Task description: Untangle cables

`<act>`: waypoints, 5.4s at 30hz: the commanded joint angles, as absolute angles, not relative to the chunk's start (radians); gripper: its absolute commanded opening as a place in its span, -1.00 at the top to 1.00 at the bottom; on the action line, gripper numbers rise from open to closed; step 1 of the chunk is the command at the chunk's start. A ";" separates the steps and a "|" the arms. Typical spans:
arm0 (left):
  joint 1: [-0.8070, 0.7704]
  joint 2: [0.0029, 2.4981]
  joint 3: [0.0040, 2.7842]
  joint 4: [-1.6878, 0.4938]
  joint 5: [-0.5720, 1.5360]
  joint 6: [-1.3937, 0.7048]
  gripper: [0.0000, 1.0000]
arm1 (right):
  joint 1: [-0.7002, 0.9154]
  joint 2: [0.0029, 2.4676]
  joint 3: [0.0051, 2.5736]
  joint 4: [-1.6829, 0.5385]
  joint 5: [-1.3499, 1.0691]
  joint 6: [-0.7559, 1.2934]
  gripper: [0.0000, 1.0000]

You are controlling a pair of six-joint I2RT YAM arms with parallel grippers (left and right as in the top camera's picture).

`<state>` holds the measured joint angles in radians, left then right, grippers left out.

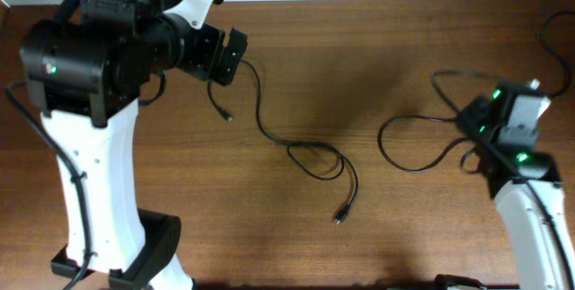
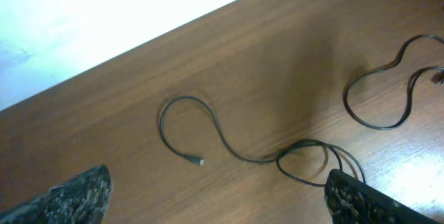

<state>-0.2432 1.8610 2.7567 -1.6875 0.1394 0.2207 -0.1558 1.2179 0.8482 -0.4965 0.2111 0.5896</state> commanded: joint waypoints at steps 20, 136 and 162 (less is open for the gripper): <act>-0.239 1.826 2.754 -1.688 0.172 0.233 -0.98 | -0.157 1.548 0.503 -0.194 0.248 1.395 0.92; -0.239 1.826 2.752 -1.688 0.176 0.207 -0.98 | -0.173 1.710 1.250 -0.490 0.143 0.339 0.92; -0.239 1.827 2.752 -1.670 0.061 0.207 -0.97 | 0.545 1.695 1.295 -0.704 -0.105 0.042 0.92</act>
<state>-0.2432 1.8420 2.7560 -1.6775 0.0879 0.2165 0.5308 1.6817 1.3327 -0.6819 -0.0570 -0.0456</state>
